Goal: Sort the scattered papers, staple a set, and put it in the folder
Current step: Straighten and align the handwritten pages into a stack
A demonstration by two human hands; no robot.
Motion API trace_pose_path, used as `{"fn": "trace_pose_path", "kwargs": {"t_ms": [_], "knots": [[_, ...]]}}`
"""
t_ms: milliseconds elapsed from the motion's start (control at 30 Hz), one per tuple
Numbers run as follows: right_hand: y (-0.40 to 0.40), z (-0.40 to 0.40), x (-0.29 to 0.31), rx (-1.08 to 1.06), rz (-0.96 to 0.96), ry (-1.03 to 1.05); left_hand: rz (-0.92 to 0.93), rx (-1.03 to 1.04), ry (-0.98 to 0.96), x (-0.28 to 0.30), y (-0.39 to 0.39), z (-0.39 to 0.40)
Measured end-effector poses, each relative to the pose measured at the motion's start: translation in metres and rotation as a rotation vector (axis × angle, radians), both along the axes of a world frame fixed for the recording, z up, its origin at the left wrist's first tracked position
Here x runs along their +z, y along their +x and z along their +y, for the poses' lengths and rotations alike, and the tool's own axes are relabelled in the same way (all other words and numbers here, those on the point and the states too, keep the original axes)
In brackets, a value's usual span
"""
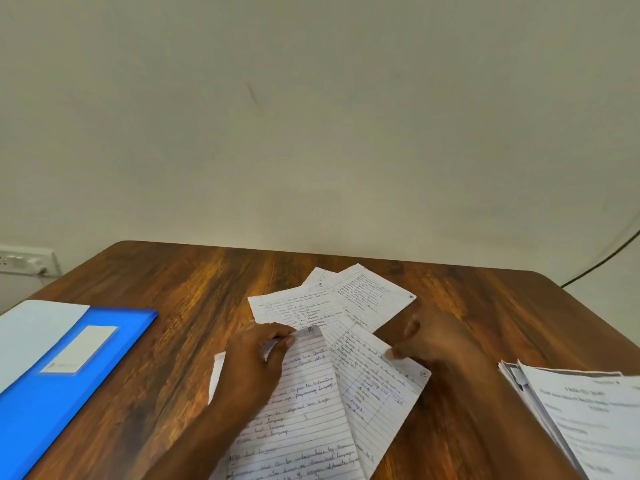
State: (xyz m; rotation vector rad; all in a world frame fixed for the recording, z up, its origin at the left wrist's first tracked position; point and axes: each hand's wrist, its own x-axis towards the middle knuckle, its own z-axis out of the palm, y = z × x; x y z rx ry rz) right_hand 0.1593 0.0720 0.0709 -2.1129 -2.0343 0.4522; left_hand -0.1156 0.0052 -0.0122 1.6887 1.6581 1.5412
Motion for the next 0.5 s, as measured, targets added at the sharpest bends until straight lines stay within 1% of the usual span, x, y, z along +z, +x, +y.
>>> {"fn": "trace_pose_path", "kwargs": {"t_ms": [67, 133, 233, 300, 400, 433, 500], "knots": [[0.005, 0.001, -0.001, 0.034, -0.047, -0.116, 0.014, -0.009, 0.009, -0.001, 0.001, 0.000], [0.004, 0.000, -0.002, 0.066, -0.060, -0.174, 0.032, -0.012, 0.010, -0.001, 0.002, -0.001], [-0.002, -0.001, 0.000, 0.112, -0.062, -0.230, 0.067, 0.007, 0.000, 0.002, 0.000, -0.002], [-0.005, -0.002, 0.000, 0.114, -0.057, -0.217, 0.079, 0.011, 0.000, 0.002, -0.001, -0.002], [-0.003, 0.003, -0.001, 0.098, 0.020, -0.183, 0.079, 0.018, -0.001, -0.001, -0.002, -0.002], [0.001, 0.004, 0.002, 0.108, 0.065, -0.209, 0.074, 0.023, -0.002, -0.001, -0.003, -0.002], [0.015, 0.005, 0.009, 0.167, 0.178, -0.339, 0.065, 0.030, -0.006, -0.003, -0.004, -0.001]]}}
